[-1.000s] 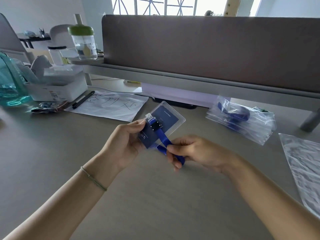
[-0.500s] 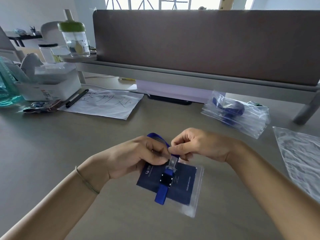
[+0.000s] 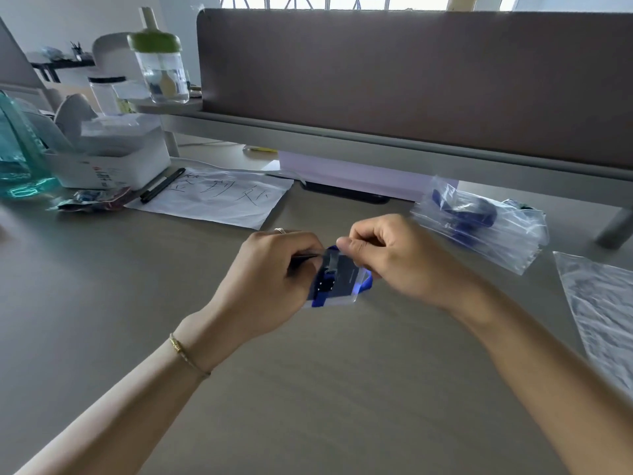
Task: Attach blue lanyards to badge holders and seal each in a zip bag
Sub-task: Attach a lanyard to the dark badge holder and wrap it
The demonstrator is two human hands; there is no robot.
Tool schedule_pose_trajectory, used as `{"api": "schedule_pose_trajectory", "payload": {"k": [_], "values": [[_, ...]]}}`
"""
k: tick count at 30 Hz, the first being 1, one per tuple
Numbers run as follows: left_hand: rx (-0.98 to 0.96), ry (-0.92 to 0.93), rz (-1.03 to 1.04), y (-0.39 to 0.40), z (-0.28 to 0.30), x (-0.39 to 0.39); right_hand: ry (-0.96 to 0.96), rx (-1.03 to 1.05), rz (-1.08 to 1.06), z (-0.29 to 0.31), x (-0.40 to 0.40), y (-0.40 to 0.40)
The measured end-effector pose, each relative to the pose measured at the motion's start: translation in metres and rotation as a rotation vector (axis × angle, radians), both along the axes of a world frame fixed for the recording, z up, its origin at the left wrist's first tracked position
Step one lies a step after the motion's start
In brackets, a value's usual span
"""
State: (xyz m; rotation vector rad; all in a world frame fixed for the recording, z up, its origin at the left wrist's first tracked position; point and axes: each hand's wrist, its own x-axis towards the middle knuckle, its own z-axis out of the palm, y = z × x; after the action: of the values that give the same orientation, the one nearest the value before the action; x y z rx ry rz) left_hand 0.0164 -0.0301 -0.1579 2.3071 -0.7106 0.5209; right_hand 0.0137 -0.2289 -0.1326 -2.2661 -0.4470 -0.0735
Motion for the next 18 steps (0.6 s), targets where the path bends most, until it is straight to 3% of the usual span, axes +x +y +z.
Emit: {"api": "schedule_pose_trajectory", "payload": {"k": [4,7,18], "values": [[-0.061,-0.135,0.140,0.002,-0.003,0.006,-0.039,-0.010,-0.012,-0.004,-0.004,0.009],[-0.155,-0.129,0.247,0.005,-0.004,0.011,0.000,-0.040,0.009,-0.006,-0.007,0.015],[-0.892,0.368,0.231,0.014,0.003,0.025,0.166,-0.032,0.098,-0.016,-0.006,0.013]]}}
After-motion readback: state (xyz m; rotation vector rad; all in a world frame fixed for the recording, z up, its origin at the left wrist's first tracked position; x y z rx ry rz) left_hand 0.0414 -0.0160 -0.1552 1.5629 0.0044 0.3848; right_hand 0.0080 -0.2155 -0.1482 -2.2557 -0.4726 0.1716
